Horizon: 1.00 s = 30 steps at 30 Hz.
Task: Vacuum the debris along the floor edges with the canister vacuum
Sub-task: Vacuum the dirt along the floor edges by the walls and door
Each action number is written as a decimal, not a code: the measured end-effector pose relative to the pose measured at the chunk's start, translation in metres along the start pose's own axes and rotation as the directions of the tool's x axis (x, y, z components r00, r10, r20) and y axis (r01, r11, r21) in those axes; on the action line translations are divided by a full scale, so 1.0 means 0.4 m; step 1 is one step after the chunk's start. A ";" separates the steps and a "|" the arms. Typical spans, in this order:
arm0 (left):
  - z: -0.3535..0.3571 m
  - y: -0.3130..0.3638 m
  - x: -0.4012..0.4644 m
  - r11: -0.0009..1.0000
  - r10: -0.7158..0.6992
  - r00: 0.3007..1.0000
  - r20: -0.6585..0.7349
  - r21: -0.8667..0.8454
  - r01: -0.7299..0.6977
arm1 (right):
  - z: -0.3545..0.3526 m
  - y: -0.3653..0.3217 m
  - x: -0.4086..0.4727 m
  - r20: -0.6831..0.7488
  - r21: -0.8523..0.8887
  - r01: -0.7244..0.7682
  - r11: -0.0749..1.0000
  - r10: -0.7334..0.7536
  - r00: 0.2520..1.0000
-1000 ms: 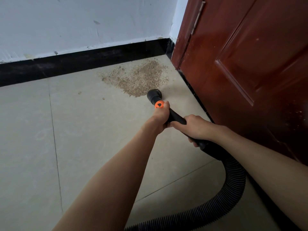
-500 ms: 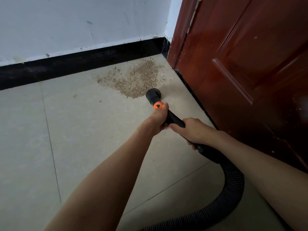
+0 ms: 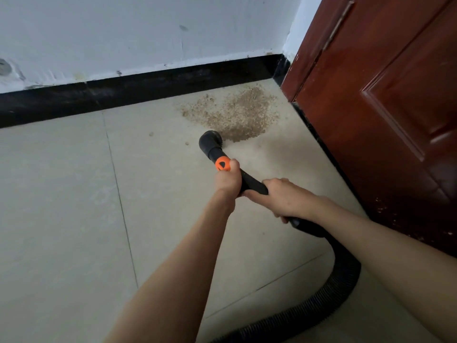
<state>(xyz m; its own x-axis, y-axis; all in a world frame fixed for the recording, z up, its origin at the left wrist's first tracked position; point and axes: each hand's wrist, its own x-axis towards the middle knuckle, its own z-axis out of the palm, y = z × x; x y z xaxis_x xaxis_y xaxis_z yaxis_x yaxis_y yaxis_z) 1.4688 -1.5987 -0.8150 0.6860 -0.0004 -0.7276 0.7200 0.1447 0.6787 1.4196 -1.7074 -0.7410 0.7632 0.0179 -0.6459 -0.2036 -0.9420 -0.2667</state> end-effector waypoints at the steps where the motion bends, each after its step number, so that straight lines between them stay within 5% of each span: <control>1: 0.007 0.009 0.003 1.000 0.000 1.000 0.005 0.006 0.000 | -0.008 0.003 0.006 -0.001 0.025 -0.005 1.000 0.005 1.000; 7: 0.076 0.064 -0.032 0.999 -0.040 0.990 0.133 0.018 0.038 | -0.071 0.043 -0.004 0.008 0.156 -0.057 0.986 0.056 0.998; 30: 0.266 0.063 -0.003 0.996 -0.021 0.975 0.219 0.087 0.001 | -0.105 0.239 0.039 -0.082 0.252 -0.071 0.965 0.094 0.992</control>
<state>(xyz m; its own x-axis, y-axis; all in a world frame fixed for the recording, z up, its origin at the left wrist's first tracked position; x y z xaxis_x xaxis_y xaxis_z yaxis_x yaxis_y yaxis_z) 1.4975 -1.7004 -0.7865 0.6773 -0.2205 -0.7018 0.7274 0.0581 0.6837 1.4381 -1.8112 -0.7465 0.7883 -0.0981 -0.6075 -0.4048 -0.8262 -0.3919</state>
